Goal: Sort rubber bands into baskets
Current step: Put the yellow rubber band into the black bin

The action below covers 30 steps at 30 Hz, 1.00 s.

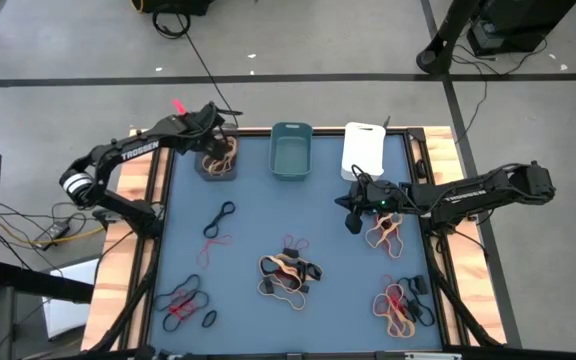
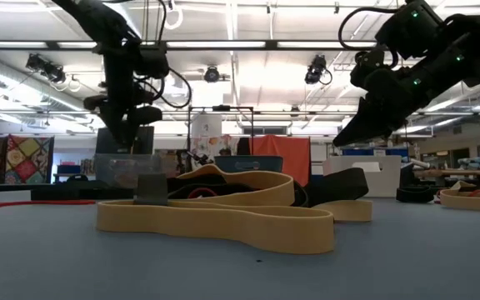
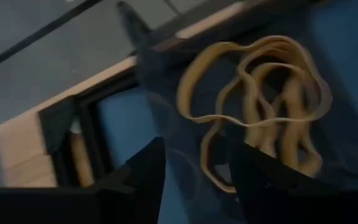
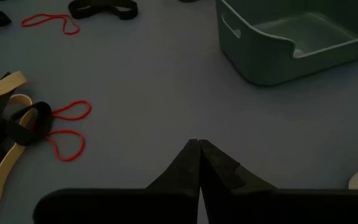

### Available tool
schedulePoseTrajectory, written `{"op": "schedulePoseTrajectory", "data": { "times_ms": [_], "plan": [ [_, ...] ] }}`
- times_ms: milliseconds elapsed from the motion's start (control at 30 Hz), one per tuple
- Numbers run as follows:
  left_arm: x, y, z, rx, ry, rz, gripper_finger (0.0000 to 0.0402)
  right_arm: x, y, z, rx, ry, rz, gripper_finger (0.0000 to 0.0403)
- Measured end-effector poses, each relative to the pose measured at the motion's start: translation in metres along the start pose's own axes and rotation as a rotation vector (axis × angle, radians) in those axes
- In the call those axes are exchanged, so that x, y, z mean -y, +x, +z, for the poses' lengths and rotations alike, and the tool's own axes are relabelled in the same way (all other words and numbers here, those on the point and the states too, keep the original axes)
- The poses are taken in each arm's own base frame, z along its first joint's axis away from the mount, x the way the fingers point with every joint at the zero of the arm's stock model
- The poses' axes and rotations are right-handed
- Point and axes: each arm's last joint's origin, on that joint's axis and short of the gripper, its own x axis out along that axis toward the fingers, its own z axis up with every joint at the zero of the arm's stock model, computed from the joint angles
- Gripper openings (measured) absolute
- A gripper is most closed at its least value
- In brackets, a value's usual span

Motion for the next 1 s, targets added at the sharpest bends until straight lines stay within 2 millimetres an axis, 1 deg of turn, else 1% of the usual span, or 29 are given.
{"op": "schedulePoseTrajectory", "data": {
  "times_ms": [100,200,400,600,767,867,1000],
  "plan": [
    [0.011,-0.005,-0.001,0.007,0.046,-0.098,0.0177,0.0,0.0,0.0,0.0,0.0,0.0,0.0013],
    [0.028,-0.013,-0.007,0.005,0.139,-0.186,0.0177,0.0,0.0,0.0,0.0,0.0,0.0,0.0012],
    [0.068,-0.036,-0.029,0.036,0.305,-0.277,0.0177,0.0,0.0,-0.001,-0.009,-0.001,-0.003,0.0019],
    [0.11,-0.069,-0.066,0.087,0.498,-0.392,0.0177,0.0,0.0,-0.001,-0.015,0.011,-0.004,0.0013],
    [0.14,-0.099,-0.097,0.191,0.607,-0.537,0.0177,0.0,0.0,-0.001,-0.015,0.022,-0.004,0.0015],
    [0.156,-0.106,-0.116,0.271,0.634,-0.646,0.0177,0.0,0.0,-0.002,-0.015,0.027,-0.004,0.0018],
    [0.171,-0.104,-0.141,0.369,0.632,-0.786,0.0177,0.0,0.0,-0.002,-0.017,0.026,0.003,0.0014]
  ]
}}
